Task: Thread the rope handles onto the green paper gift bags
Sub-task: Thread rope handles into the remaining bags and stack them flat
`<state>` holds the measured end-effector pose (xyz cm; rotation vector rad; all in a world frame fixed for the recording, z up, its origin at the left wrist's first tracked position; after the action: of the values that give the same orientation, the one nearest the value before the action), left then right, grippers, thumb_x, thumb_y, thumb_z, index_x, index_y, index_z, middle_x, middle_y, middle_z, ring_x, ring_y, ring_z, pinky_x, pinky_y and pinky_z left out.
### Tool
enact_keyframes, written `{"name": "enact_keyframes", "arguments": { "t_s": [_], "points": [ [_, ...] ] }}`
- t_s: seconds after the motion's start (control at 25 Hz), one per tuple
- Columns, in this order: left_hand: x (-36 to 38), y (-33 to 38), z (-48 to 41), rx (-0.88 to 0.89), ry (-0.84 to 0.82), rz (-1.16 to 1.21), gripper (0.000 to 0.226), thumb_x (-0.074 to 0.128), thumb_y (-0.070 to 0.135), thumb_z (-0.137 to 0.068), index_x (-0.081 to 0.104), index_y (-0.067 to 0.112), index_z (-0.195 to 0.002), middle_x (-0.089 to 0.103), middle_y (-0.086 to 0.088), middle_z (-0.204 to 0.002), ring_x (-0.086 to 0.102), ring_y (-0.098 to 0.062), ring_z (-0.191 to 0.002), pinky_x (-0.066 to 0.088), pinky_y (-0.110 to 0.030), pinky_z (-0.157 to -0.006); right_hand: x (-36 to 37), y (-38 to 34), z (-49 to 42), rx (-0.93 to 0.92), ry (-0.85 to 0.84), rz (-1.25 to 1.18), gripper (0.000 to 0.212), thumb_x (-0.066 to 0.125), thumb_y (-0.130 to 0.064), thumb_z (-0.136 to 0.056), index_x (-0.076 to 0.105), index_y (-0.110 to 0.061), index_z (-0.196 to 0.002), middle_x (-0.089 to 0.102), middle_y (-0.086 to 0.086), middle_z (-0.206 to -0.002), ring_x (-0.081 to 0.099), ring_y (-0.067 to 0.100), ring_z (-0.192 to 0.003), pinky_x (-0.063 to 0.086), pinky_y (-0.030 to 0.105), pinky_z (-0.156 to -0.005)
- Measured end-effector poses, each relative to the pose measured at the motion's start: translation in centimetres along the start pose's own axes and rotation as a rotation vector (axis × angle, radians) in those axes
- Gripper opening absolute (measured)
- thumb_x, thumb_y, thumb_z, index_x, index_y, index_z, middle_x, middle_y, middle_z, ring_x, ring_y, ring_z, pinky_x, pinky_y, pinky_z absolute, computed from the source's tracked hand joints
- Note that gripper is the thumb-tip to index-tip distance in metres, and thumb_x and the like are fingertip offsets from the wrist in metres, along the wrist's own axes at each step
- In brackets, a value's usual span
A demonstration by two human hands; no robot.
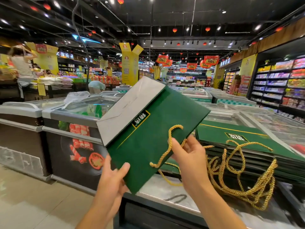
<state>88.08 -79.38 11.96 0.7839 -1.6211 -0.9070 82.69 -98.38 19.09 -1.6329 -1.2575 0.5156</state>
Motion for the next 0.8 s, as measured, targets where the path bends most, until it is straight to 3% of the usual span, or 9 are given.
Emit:
{"name": "enact_keyframes", "arguments": {
  "t_s": [0.12, 0.2, 0.28, 0.4, 0.52, 0.64, 0.72, 0.8],
  "points": [
    [-2.8, 1.9, -0.7, 0.092, 0.064, -0.027, 0.052, 0.045, -0.006, -0.1, 0.056, 0.031, -0.134, 0.07, 0.003, -0.127, 0.069, -0.021, -0.114, 0.059, -0.041, -0.087, 0.2, 1.6, 1.1, 0.189, -0.136, 0.139, 0.013, 0.07, -0.015, -0.094, 0.071, -0.011, -0.107, 0.078, 0.008, -0.1, 0.075, 0.023, -0.093, 0.063, 0.043, -0.079],
    [-4.8, 2.6, -1.5, 0.09, 0.122, -0.097, 0.049, 0.044, -0.003, -0.102, 0.061, 0.036, -0.125, 0.073, 0.006, -0.121, 0.071, -0.017, -0.108, 0.062, -0.033, -0.08, -0.2, 3.0, 2.2, 0.304, -0.26, 0.353, 0.019, 0.071, -0.027, -0.094, 0.072, -0.009, -0.1, 0.078, 0.008, -0.092, 0.073, 0.015, -0.073, 0.061, 0.039, -0.064],
    [-6.2, 2.5, -2.2, 0.047, 0.163, -0.159, 0.045, 0.043, 0.0, -0.103, 0.063, 0.037, -0.119, 0.074, 0.006, -0.117, 0.073, -0.016, -0.102, 0.062, -0.029, -0.073, -0.8, 4.0, 2.9, 0.339, -0.395, 0.618, 0.027, 0.069, -0.037, -0.094, 0.074, -0.011, -0.092, 0.078, 0.005, -0.084, 0.066, 0.012, -0.058, 0.053, 0.027, -0.051],
    [-6.9, 1.2, -2.8, -0.039, 0.17, -0.285, 0.039, 0.045, 0.001, -0.103, 0.066, 0.032, -0.111, 0.075, 0.001, -0.115, 0.071, -0.018, -0.101, 0.056, -0.032, -0.078, -1.8, 4.1, 3.4, 0.272, -0.538, 0.916, 0.035, 0.064, -0.043, -0.095, 0.075, -0.015, -0.076, 0.076, 0.002, -0.071, 0.068, 0.014, -0.056, 0.048, 0.014, -0.055],
    [-6.6, 0.0, -2.7, -0.067, 0.16, -0.488, 0.036, 0.049, 0.0, -0.101, 0.064, 0.032, -0.106, 0.074, -0.002, -0.106, 0.071, -0.019, -0.091, 0.055, -0.031, -0.073, -2.4, 3.6, 3.4, 0.161, -0.571, 0.949, 0.022, 0.066, -0.033, -0.094, 0.074, -0.019, -0.078, 0.074, 0.001, -0.067, 0.065, 0.008, -0.054, 0.05, 0.016, -0.061],
    [-5.7, -0.3, -2.4, -0.034, 0.112, -0.569, 0.029, 0.054, 0.002, -0.1, 0.062, 0.029, -0.106, 0.074, 0.0, -0.096, 0.073, -0.009, -0.075, 0.056, -0.021, -0.063, -2.6, 3.1, 2.8, -0.091, -0.509, 0.964, 0.009, 0.068, -0.03, -0.093, 0.074, -0.025, -0.097, 0.072, -0.012, -0.084, 0.063, -0.001, -0.077, 0.046, 0.016, -0.073],
    [-4.9, -0.3, -2.5, 0.013, 0.107, -0.705, 0.024, 0.056, 0.008, -0.1, 0.063, 0.031, -0.099, 0.074, 0.003, -0.09, 0.072, -0.005, -0.069, 0.054, -0.019, -0.059, -2.5, 4.2, 2.9, -0.102, -0.649, 0.991, 0.031, 0.068, -0.041, -0.094, 0.067, -0.032, -0.123, 0.064, -0.021, -0.121, 0.053, -0.008, -0.113, 0.039, 0.016, -0.098],
    [-4.5, 0.0, -2.9, 0.057, 0.144, -1.03, 0.013, 0.059, 0.02, -0.097, 0.065, 0.029, -0.103, 0.071, 0.004, -0.09, 0.068, -0.013, -0.078, 0.051, -0.029, -0.066, -2.4, 5.7, 3.7, -0.037, -0.81, 1.044, 0.052, 0.067, -0.055, -0.091, 0.056, -0.038, -0.138, 0.05, -0.02, -0.145, 0.04, -0.003, -0.136, 0.03, 0.026, -0.116]
  ]
}}
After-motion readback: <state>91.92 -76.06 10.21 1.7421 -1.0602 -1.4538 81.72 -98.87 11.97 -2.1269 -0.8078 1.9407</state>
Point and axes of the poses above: each hand's wrist, its own z-axis away from the middle knuckle, its own x-axis out of the palm, y = z × x, the point moved 4 cm from there along -z, towards the middle knuckle
